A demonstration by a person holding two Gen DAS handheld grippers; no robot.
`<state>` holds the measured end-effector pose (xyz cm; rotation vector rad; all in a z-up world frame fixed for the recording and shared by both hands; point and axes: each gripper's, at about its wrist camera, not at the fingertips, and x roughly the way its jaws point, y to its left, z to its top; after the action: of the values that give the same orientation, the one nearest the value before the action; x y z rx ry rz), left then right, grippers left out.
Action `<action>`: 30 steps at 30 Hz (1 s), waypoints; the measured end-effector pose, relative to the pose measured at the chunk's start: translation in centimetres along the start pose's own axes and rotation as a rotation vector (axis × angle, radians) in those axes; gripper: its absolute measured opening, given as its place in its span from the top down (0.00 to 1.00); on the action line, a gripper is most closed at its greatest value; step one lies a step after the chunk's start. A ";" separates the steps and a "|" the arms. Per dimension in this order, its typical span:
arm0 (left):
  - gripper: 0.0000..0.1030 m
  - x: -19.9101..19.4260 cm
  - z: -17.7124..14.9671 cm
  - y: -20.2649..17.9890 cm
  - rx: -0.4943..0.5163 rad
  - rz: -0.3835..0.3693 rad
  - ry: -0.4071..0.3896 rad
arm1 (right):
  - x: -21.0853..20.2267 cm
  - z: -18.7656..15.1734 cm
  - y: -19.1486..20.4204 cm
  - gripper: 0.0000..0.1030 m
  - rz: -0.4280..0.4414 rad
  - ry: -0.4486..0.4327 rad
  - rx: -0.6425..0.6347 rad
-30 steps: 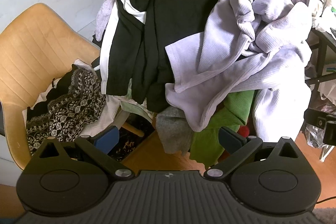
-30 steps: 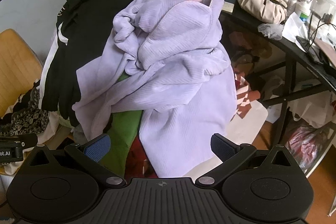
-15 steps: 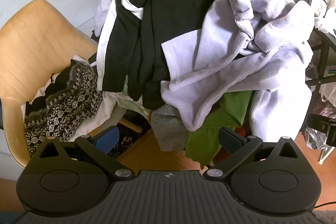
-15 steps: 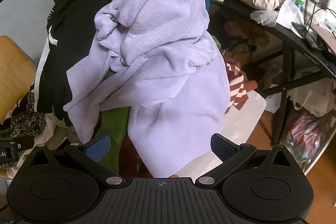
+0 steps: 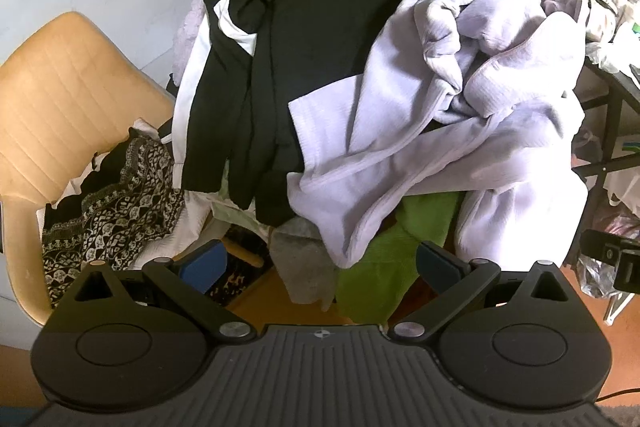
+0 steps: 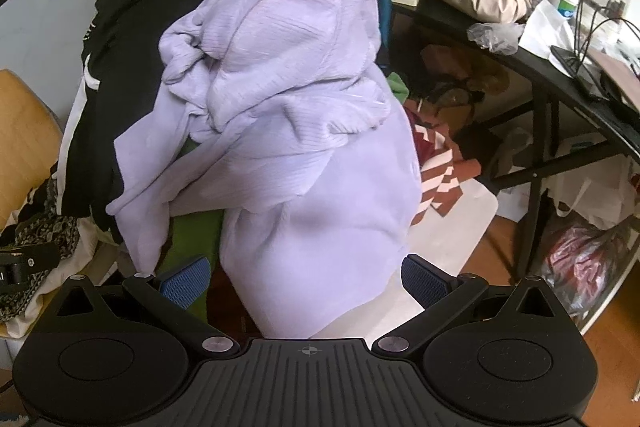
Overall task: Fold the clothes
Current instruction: 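Move both open grippers over the clothes pile toward the black jacket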
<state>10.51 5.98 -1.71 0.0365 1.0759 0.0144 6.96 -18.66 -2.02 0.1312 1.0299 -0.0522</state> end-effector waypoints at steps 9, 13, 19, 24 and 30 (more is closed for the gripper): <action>0.00 0.4 0.7 -2.3 0.012 -0.014 0.009 | -0.2 -0.3 -2.7 0.01 -0.018 -0.007 0.039; 0.00 0.6 1.1 -3.9 0.049 -0.024 0.008 | -0.4 -0.6 -3.9 0.01 -0.027 -0.017 0.061; 0.00 1.0 1.6 -6.1 0.098 -0.043 0.010 | -0.7 -1.0 -6.0 0.01 -0.045 -0.021 0.109; 0.00 1.0 2.0 -7.7 0.134 -0.057 0.003 | -0.8 -1.4 -7.3 0.01 -0.060 -0.026 0.145; 0.00 1.4 2.3 -8.5 0.137 -0.069 0.005 | -0.7 -1.3 -7.8 0.01 -0.070 -0.028 0.148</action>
<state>13.10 -2.48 -2.14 0.1224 1.0810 -0.1215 4.65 -26.26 -2.78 0.2285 1.0026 -0.1935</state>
